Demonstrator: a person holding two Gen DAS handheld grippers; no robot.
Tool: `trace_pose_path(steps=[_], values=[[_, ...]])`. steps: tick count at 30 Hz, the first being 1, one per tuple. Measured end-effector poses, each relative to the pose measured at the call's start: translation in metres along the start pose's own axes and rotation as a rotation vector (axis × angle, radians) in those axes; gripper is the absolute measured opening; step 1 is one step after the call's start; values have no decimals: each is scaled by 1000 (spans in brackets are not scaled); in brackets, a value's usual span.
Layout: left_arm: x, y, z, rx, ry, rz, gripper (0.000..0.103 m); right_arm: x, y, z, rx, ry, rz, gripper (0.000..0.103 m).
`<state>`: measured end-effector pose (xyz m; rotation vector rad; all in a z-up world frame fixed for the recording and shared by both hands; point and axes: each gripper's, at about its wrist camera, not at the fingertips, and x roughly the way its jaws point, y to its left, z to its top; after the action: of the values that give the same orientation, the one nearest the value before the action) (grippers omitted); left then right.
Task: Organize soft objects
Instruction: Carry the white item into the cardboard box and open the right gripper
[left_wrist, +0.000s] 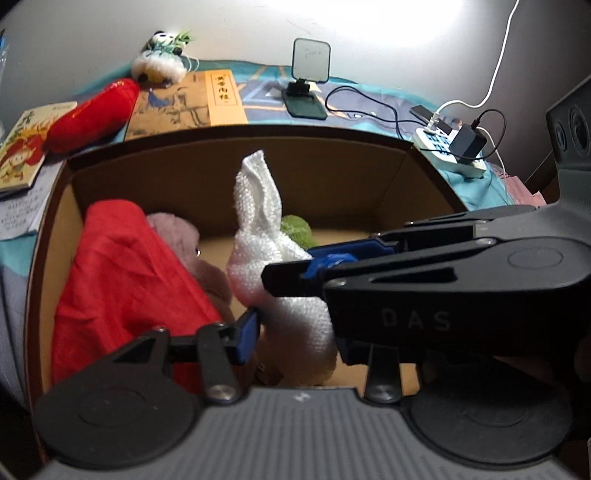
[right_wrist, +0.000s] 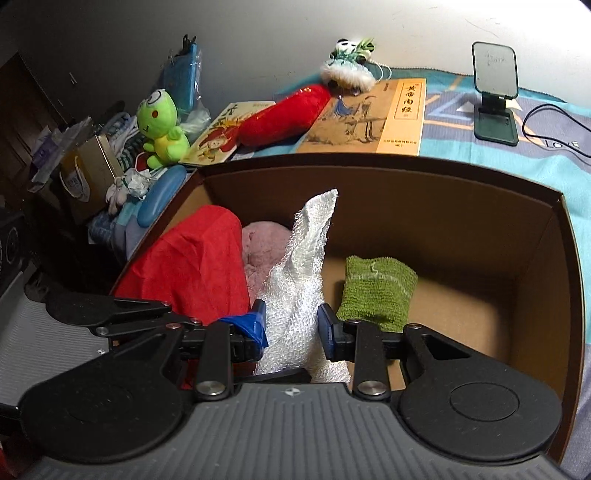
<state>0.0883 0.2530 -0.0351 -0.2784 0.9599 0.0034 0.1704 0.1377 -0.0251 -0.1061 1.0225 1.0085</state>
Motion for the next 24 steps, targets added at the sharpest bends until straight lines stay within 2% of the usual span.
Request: trace_pose_path(steps=[4, 9, 17, 24], values=[[-1, 0, -3, 12, 5, -8, 44, 5, -3, -2, 41, 23, -10, 15], [-6, 1, -2, 16, -6, 8, 44, 3, -6, -3, 87, 7, -12, 15], [-36, -8, 3, 17, -65, 116, 45, -34, -1, -5, 152, -98, 44, 15], [-61, -19, 2, 11, -102, 216, 45, -62, 10, -15, 155, -171, 59, 15]])
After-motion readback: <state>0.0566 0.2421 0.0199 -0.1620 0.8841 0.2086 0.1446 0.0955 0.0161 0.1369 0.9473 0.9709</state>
